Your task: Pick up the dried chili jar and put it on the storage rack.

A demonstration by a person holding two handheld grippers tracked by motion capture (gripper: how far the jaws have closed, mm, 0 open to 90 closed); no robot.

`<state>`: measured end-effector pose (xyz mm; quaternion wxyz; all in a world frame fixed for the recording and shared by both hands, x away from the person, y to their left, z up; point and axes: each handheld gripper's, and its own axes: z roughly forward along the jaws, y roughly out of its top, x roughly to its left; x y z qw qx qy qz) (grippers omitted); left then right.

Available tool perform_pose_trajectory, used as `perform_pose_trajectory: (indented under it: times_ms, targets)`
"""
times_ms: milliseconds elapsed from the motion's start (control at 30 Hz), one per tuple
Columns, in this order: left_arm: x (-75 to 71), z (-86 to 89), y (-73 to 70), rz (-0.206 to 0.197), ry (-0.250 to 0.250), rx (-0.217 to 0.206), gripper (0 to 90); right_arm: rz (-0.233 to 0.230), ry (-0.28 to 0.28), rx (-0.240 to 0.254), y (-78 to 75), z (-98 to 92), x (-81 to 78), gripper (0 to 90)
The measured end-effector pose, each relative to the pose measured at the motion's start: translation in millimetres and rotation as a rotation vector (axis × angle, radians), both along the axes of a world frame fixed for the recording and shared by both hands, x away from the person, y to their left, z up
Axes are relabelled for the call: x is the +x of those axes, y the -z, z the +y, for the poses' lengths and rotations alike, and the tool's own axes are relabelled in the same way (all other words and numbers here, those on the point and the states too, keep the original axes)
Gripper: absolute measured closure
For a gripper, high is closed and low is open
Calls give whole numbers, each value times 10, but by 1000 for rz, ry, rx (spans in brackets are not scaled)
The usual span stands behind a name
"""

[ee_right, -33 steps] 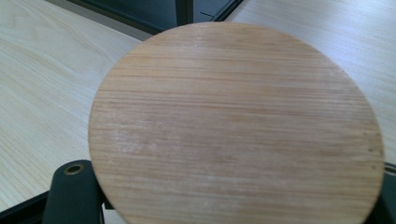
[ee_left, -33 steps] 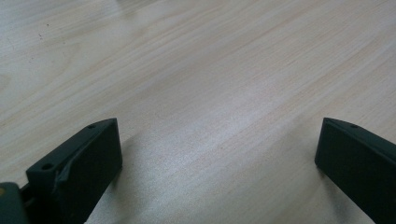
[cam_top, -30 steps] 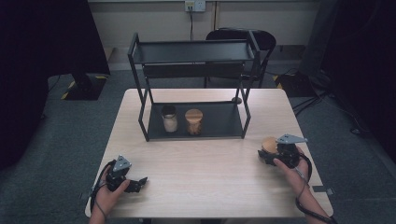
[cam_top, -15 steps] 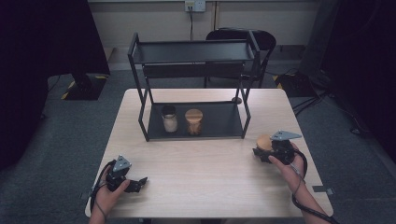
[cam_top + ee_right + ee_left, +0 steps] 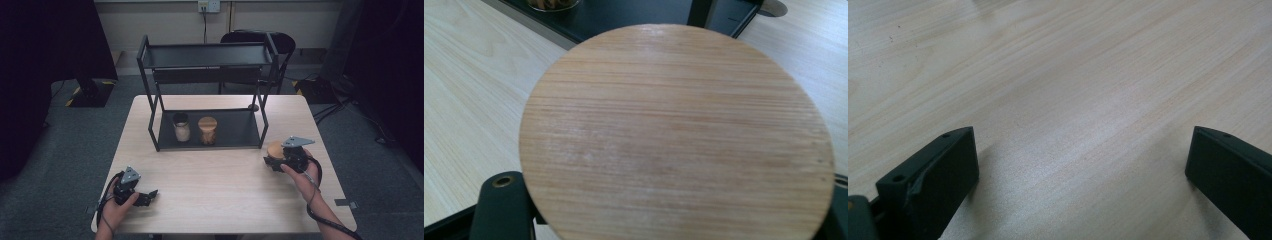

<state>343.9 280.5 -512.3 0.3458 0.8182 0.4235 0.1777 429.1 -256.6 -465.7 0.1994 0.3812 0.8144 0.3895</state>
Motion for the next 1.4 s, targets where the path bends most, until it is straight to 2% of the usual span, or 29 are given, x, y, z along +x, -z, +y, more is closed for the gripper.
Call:
perform_pose_trajectory:
  times_ms: [733, 1400]
  targets:
    - [0, 0, 0, 0, 0, 0, 2, -1, -48, -22, -67, 286, 85, 250]
    - [0, 0, 0, 0, 0, 0, 2, 16, -70, -10, -20, 499, 167, 250]
